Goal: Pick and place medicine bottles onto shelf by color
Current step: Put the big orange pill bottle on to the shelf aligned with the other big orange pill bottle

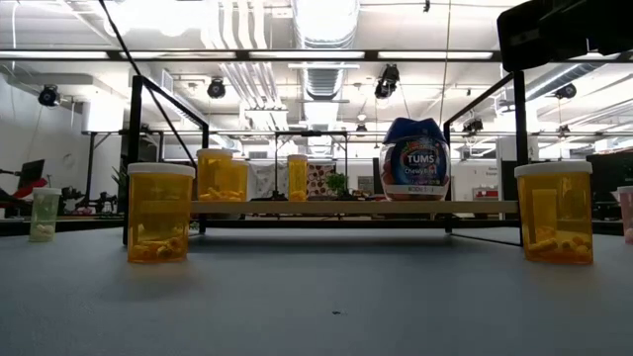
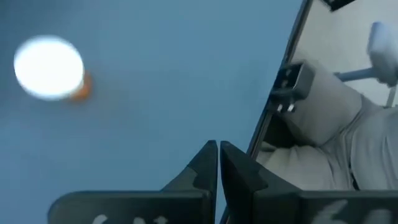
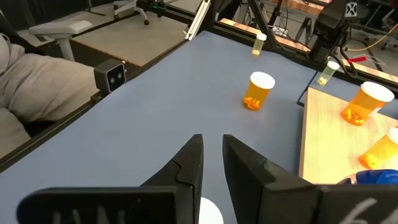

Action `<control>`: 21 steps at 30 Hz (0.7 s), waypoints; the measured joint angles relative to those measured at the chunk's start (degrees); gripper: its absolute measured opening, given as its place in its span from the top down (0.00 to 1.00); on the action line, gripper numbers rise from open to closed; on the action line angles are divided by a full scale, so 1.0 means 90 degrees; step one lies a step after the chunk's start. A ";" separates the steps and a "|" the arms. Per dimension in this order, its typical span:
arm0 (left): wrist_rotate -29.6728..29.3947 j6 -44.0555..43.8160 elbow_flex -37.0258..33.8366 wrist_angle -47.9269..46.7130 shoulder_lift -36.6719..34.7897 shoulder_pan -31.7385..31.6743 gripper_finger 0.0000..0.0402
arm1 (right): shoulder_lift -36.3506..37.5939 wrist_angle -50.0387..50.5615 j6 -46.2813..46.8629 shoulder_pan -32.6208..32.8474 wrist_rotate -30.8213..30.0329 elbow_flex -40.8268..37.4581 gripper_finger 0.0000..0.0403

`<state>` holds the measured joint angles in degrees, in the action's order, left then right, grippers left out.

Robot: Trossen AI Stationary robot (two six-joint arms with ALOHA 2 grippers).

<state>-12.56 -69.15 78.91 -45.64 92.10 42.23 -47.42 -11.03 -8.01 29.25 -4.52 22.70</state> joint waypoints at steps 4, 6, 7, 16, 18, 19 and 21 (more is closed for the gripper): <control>-0.0010 -0.0280 -0.0123 0.0004 0.0001 0.0113 1.00 | 0.0000 0.0000 0.0002 0.0001 -0.0002 0.0000 0.87; -0.0010 -0.0279 -0.0178 -0.0001 0.0001 0.0113 1.00 | 0.0000 0.0000 0.0007 -0.0002 0.0000 0.0000 0.87; -0.0006 -0.0281 -0.0196 -0.0001 0.0001 0.0111 1.00 | 0.0000 0.0000 0.0007 -0.0002 -0.0001 0.0000 0.87; 0.0019 -0.0278 -0.0298 -0.0023 -0.0006 0.0101 1.00 | 0.0000 0.0002 0.0010 0.0001 -0.0002 0.0000 0.87; 0.0019 -0.0278 -0.0298 -0.0021 -0.0006 0.0099 1.00 | 0.0000 0.0002 0.0010 -0.0001 -0.0001 0.0000 0.87; 0.0019 -0.0278 -0.0298 -0.0021 -0.0006 0.0098 1.00 | 0.0000 0.0001 0.0010 0.0000 -0.0002 0.0000 0.87; 0.0022 -0.0278 -0.0298 -0.0023 -0.0006 0.0098 1.00 | 0.0000 0.0002 0.0010 0.0001 -0.0002 0.0000 0.87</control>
<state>-12.36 -71.66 76.23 -45.84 92.05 43.11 -47.42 -11.00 -7.92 29.26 -4.54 22.70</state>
